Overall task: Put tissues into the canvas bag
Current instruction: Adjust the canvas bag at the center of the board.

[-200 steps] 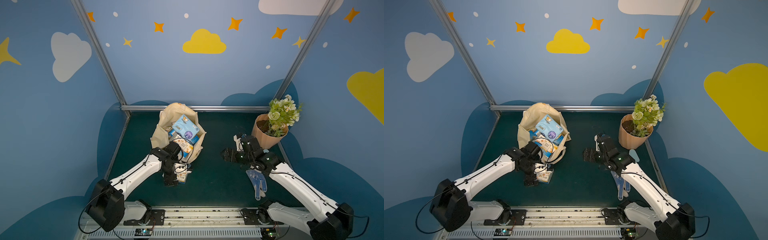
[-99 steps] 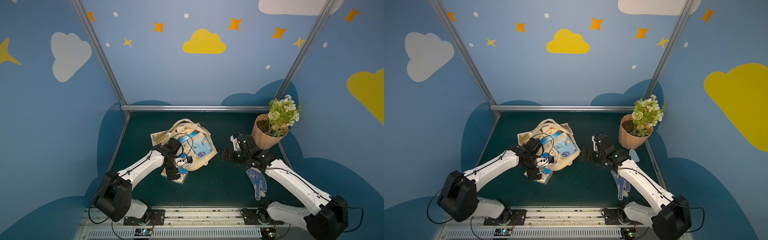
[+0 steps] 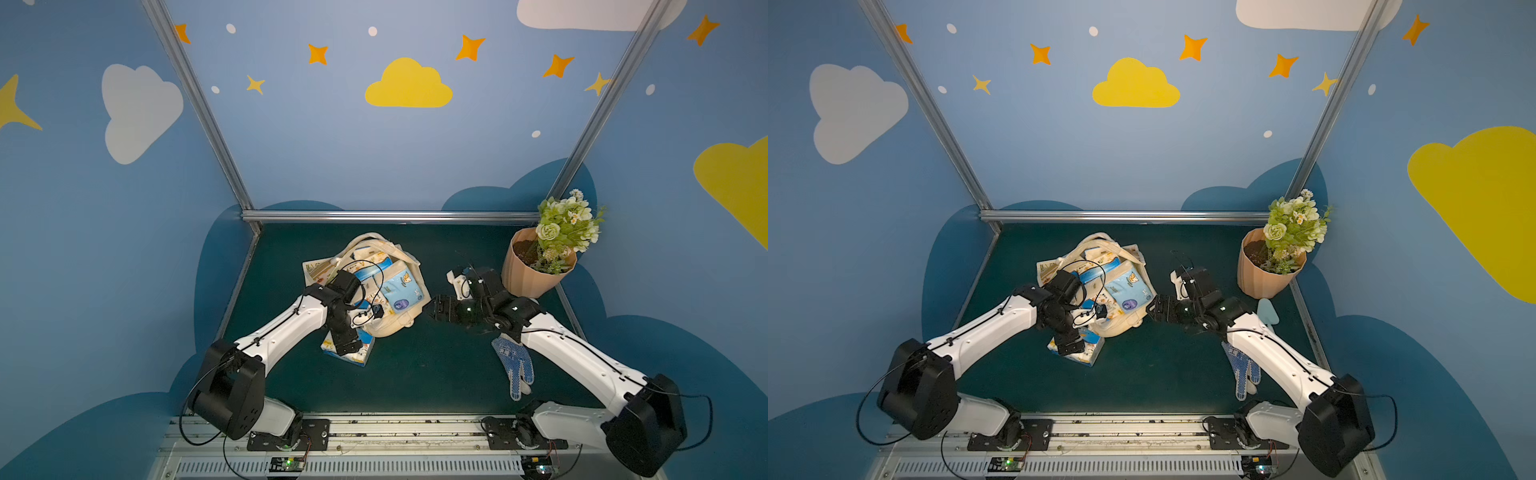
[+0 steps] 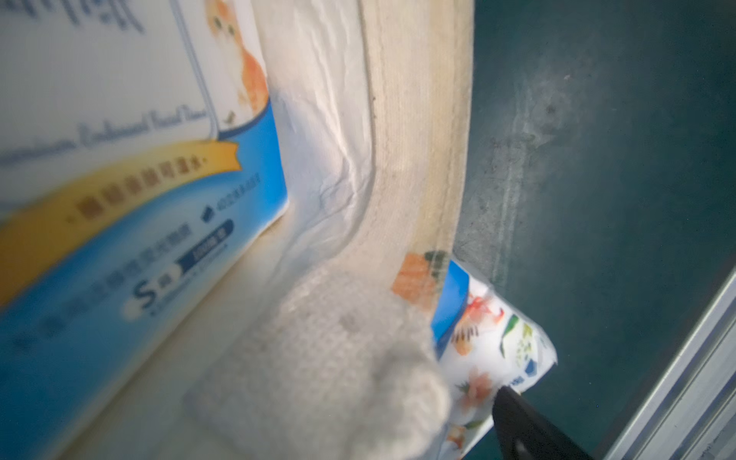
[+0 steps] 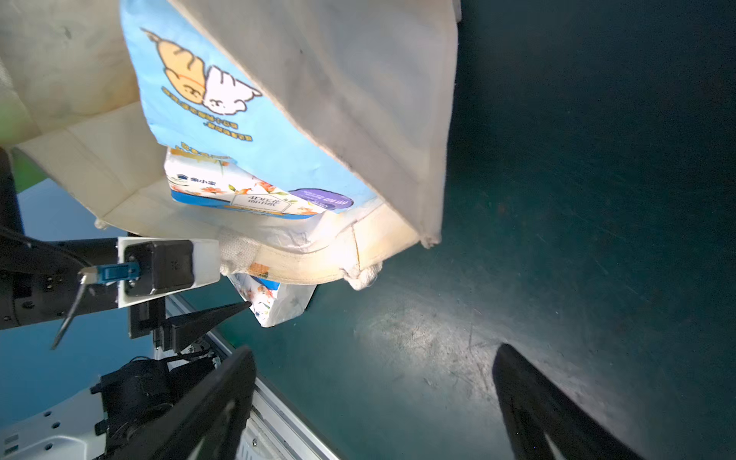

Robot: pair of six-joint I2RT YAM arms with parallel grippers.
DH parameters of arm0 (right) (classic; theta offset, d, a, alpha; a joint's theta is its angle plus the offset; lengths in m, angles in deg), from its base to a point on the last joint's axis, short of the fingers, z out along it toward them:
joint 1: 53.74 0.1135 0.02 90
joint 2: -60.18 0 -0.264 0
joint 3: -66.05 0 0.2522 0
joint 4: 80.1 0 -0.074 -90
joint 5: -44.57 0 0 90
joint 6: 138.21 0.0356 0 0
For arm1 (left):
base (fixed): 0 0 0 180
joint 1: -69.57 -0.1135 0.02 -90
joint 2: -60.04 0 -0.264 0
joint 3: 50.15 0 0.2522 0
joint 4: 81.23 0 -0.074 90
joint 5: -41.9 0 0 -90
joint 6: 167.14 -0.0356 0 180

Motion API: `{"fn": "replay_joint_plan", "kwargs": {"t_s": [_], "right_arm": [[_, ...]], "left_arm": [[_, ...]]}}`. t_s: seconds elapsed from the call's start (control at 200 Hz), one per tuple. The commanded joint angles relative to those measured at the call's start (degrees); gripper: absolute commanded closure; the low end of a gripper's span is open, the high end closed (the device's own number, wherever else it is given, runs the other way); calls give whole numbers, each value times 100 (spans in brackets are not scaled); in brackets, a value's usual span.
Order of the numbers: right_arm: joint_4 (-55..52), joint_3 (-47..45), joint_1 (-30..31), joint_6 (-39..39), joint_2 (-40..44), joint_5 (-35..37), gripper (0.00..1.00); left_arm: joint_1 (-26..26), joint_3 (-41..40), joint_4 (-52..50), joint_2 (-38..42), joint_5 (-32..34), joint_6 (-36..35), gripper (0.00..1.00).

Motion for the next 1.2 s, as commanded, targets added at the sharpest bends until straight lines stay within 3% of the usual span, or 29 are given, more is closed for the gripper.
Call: {"fn": "replay_joint_plan", "kwargs": {"t_s": [0.0, 0.185, 0.24, 0.285, 0.365, 0.426, 0.701, 0.791, 0.846, 1.197], "right_arm": [[430, -158, 104, 186, -172, -7, 6], [1182, -312, 220, 412, -537, 123, 12], [1307, -286, 231, 409, -672, 142, 20], [1462, -280, 240, 366, -802, 157, 35], [1528, -176, 233, 337, -1028, 215, 40], [1550, -85, 242, 294, -1225, 256, 49], [2007, 19, 242, 298, -1675, 239, 59], [2324, -56, 232, 340, -1730, 140, 77], [2439, -57, 224, 364, -1765, 86, 100], [1781, 618, 208, 32, -1197, 178, 100]], "left_arm": [[-20, 196, 2, 152, -68, 81, 0], [-25, 205, -18, 164, -76, 75, 0], [-26, 204, -22, 173, -76, 84, 0], [-27, 205, -26, 175, -86, 99, 0], [-24, 204, -35, 193, -100, 93, 0], [-29, 201, -37, 194, -102, 97, 0], [-34, 221, -70, 218, -113, 98, 0], [-31, 220, -88, 215, -123, 87, 0], [-26, 223, -113, 216, -119, 84, 0], [-35, 568, -635, 696, -219, 172, 0]]}}
